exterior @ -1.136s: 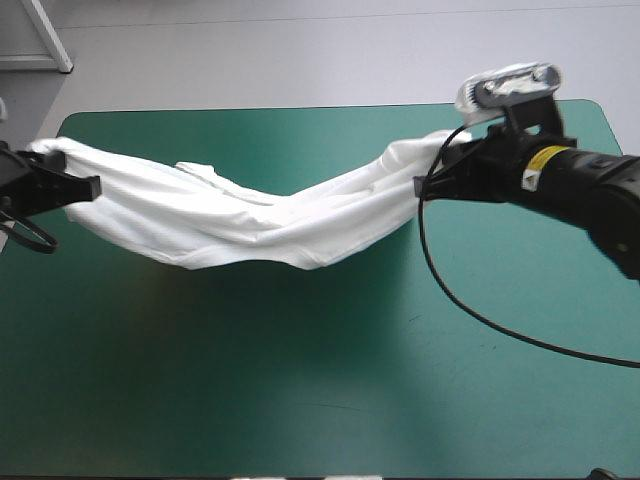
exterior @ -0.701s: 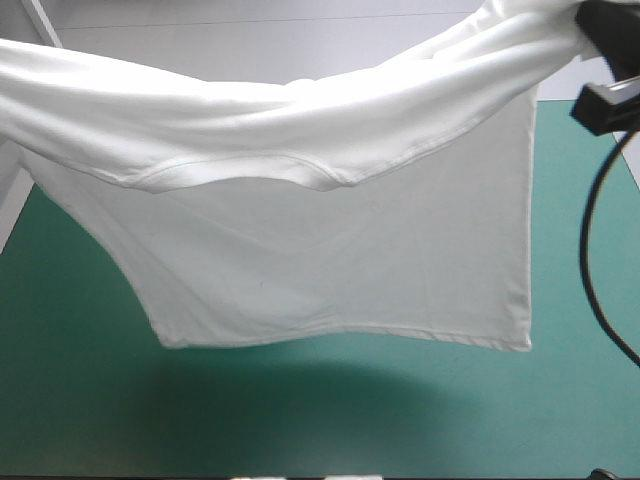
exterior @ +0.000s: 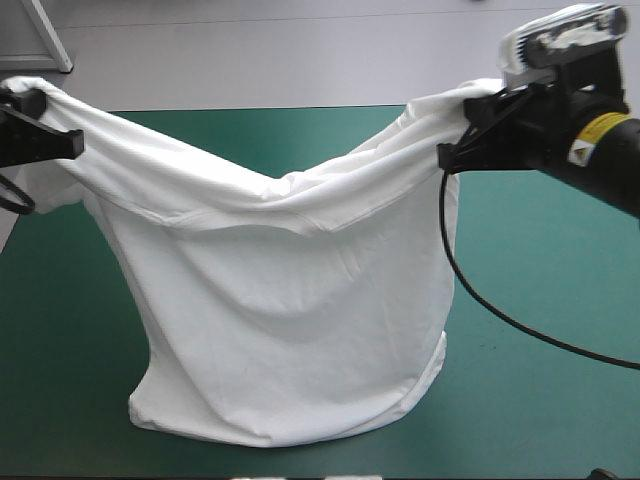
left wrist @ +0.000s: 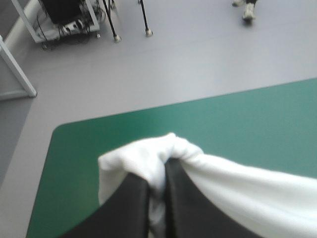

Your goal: Fold the cloth

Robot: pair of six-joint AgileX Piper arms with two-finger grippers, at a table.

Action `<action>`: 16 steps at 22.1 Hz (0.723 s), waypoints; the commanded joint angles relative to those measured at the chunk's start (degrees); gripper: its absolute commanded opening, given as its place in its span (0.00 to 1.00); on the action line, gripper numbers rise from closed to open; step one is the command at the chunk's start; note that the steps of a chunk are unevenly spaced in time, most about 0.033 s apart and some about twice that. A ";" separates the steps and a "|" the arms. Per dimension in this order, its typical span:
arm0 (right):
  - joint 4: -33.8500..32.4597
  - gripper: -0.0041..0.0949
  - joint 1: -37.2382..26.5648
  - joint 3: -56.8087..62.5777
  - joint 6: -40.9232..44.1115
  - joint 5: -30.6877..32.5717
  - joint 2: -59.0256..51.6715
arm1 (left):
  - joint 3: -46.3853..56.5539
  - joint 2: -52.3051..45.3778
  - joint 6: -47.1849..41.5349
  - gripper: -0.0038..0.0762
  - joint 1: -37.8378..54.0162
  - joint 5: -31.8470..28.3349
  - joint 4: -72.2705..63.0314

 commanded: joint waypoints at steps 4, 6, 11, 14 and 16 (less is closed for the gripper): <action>-16.18 0.03 -0.11 17.40 11.44 -24.97 2.47 | 16.30 1.50 -0.42 0.04 -0.17 -24.75 -0.72; -22.57 0.03 -0.82 19.13 16.43 -29.17 6.36 | 18.18 4.51 -0.42 0.04 -0.17 -29.55 -1.42; -24.42 0.03 -6.01 18.91 23.18 -42.69 19.75 | 18.31 13.36 -0.42 0.04 -0.17 -35.76 -0.95; -25.38 0.03 -7.40 18.91 23.08 -50.64 25.38 | 18.31 19.06 -0.42 0.04 -0.17 -38.57 -1.45; -25.48 0.03 -7.73 18.87 23.08 -53.27 27.64 | 18.31 22.41 -0.42 0.04 -0.17 -40.84 -1.45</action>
